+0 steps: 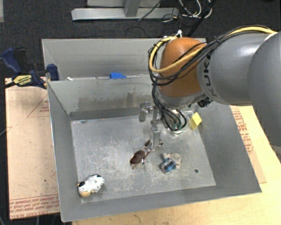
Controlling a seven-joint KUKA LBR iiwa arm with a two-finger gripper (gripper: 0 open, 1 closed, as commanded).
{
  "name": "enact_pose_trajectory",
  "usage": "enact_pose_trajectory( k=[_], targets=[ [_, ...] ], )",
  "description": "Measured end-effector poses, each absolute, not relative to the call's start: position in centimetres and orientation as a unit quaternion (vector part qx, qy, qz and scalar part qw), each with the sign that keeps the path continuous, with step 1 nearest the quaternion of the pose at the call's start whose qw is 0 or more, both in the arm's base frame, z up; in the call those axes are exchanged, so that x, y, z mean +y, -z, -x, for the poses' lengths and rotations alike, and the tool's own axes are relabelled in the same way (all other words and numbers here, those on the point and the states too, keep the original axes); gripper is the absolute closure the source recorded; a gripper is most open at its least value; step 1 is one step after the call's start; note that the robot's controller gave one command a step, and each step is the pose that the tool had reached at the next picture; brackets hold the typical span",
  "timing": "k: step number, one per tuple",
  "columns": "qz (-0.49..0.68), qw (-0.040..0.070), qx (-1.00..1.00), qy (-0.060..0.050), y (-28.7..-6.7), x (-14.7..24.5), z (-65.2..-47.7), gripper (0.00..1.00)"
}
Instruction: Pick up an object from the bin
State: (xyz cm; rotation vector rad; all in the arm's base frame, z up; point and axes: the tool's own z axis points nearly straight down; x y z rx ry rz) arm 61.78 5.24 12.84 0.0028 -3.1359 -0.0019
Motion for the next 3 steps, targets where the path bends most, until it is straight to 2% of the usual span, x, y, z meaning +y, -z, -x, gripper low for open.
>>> enact_pose_trajectory(
  k=[1,2,3],
  targets=[
    [0.0,-0.001,-1.0,0.001,-13.3,5.2,-62.0,0.0],
    [-0.117,-0.003,-0.993,0.0,-8.4,6.1,-60.6,0.0],
    [-0.181,0.0,-0.983,0.001,-13.1,6.6,-60.4,0.0]
  ],
)
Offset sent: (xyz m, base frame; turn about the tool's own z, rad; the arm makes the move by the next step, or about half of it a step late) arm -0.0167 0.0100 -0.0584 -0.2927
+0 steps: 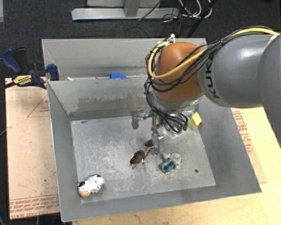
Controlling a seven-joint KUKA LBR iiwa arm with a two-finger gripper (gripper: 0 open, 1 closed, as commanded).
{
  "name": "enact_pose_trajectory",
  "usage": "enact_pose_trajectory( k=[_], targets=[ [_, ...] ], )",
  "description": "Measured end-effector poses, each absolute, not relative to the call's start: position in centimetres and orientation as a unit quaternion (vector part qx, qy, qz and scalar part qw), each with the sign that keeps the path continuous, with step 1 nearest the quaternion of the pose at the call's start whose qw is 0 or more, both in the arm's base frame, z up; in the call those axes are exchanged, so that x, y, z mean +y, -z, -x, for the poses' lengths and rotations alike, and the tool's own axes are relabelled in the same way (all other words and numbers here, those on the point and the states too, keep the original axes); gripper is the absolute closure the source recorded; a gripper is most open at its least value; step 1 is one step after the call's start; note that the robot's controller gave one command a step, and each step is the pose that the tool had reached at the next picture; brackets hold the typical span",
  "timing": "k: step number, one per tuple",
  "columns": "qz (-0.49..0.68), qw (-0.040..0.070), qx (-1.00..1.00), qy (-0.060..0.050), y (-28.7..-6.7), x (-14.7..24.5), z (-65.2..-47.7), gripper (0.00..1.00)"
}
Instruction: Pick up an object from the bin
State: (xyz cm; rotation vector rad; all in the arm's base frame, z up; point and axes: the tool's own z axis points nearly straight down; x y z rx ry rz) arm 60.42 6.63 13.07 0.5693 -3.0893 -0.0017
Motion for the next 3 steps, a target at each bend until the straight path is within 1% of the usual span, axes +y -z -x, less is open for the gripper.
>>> enact_pose_trajectory(
  k=[1,2,3],
  targets=[
    [-0.2,-0.003,-0.98,0.0,-13.1,7.1,-60.2,0.0],
    [-0.276,0.0,-0.961,0.001,-6.8,6.0,-59.7,0.0],
    [-0.301,-0.001,-0.954,0.0,-7.0,6.5,-59.4,1.0]
  ],
)
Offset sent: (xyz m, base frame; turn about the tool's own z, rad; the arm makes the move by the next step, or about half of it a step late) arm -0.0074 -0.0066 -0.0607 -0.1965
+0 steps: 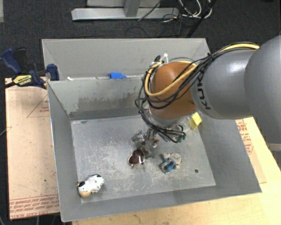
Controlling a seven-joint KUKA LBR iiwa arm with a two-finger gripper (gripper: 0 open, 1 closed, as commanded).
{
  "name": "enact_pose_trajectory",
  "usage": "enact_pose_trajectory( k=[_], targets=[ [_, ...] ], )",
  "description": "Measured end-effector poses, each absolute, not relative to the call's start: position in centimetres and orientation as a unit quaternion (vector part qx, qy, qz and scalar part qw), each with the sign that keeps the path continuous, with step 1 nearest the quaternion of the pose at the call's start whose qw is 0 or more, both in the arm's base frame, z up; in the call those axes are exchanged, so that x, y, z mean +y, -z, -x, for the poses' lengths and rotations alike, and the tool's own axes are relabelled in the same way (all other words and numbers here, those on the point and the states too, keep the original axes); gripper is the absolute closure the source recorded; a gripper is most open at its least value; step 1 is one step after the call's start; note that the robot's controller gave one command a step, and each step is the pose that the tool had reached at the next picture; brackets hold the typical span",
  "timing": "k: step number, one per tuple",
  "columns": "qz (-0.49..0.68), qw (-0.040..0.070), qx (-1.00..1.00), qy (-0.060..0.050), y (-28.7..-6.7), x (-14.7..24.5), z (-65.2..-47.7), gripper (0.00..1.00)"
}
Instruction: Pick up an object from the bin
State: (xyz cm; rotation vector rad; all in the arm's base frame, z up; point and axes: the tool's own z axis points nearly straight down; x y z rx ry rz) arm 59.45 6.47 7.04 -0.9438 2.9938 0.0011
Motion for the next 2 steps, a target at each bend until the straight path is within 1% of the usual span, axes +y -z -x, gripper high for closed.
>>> enact_pose_trajectory(
  k=[1,2],
  targets=[
    [0.301,0.001,0.954,0.0,-7.03,6.47,-59.45,1.0],
    [0.301,-0.001,0.954,-0.001,-7.38,6.46,-59.3,1.0]
  ],
)
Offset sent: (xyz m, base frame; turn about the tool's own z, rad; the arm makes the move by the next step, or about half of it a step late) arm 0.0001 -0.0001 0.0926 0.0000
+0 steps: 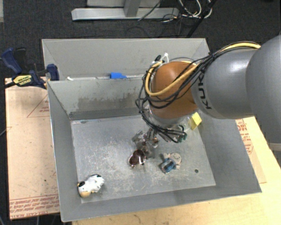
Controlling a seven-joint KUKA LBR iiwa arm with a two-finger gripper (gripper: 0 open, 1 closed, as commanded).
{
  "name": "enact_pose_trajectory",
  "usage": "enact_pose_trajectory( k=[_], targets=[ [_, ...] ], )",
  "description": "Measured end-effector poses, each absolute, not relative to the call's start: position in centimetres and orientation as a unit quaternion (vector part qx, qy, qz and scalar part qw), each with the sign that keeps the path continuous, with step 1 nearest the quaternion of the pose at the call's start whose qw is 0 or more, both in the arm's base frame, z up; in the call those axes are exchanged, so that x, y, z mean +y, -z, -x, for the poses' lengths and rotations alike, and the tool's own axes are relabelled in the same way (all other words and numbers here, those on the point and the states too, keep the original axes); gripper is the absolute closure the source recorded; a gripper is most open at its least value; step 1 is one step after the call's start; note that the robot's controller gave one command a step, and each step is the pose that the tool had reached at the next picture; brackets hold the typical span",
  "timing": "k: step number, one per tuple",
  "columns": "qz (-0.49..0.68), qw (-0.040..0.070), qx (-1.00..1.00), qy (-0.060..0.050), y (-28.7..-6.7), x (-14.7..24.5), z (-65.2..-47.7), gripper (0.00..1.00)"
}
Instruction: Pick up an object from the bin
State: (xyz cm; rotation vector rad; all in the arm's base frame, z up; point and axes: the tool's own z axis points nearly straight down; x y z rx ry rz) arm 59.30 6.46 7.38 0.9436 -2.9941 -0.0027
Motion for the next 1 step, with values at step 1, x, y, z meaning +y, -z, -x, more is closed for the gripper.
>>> enact_pose_trajectory(
  k=[1],
  targets=[
    [-0.3,0.004,-0.954,0.001,-9.34,6.47,-59.12,1.0]
  ],
)
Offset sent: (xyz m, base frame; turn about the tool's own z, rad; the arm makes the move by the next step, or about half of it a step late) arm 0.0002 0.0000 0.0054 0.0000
